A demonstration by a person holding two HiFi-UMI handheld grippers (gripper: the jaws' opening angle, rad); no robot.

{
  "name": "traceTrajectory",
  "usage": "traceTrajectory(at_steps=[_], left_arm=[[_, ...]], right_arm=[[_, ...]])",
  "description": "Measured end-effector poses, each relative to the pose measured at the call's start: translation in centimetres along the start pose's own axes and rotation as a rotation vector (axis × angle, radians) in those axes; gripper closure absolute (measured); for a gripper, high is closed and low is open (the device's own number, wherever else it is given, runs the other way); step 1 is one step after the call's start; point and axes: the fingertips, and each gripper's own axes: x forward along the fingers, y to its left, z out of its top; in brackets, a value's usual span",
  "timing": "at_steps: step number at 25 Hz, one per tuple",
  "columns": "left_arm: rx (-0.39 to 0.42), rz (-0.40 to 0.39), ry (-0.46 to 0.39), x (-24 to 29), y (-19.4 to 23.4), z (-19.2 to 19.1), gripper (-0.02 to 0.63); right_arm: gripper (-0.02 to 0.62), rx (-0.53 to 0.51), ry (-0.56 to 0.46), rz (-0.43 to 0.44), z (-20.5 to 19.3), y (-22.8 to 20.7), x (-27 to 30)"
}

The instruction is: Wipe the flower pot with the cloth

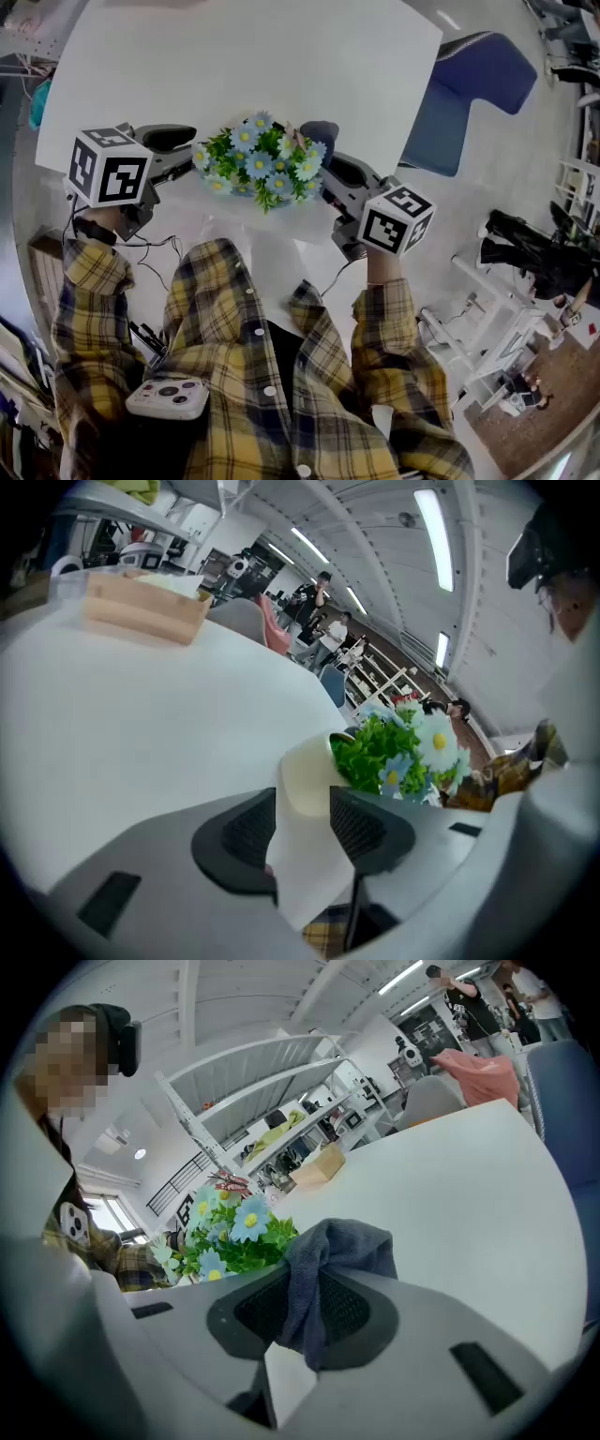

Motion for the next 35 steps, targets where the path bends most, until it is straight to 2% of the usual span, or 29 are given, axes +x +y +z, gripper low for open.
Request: traceTrajectory(at_steps=[3, 11, 19, 26, 30, 35], left_arm=[[-0.01, -0.025, 0.018, 0.4, -0.9, -1.6, 0.439], [-0.076, -0.096, -0.068, 1.9, -3.1, -0.7, 0.436], [-0.081, -0.042, -0.064, 2.8, -3.4, 0.4, 0.414], [-0.125, 0.011, -0.079, 2.4, -1.9, 2.2, 0.414], [-0.1, 0.059, -0.037, 2.0, -1.3, 3.1, 0.414], [0.023, 0.102, 0.084, 2.1, -1.8, 3.8, 0.416]], right_arm=[[0.532, 0.0, -0.004, -0.003, 0.1, 0.3, 0.0], [0.532, 0.006, -0.012, -0.005, 0.0, 0.3, 0.3], [0.532, 0.017, -0.013, 0.019, -0.3, 1.0, 0.3], [0.532, 0.002, 0.011, 0.062, -0.8, 1.6, 0.4], [0.532, -0.001, 0.029, 0.08, -1.2, 2.5, 1.0], [0.532, -0.006, 0.041, 0.093, -1.0, 2.5, 0.8]])
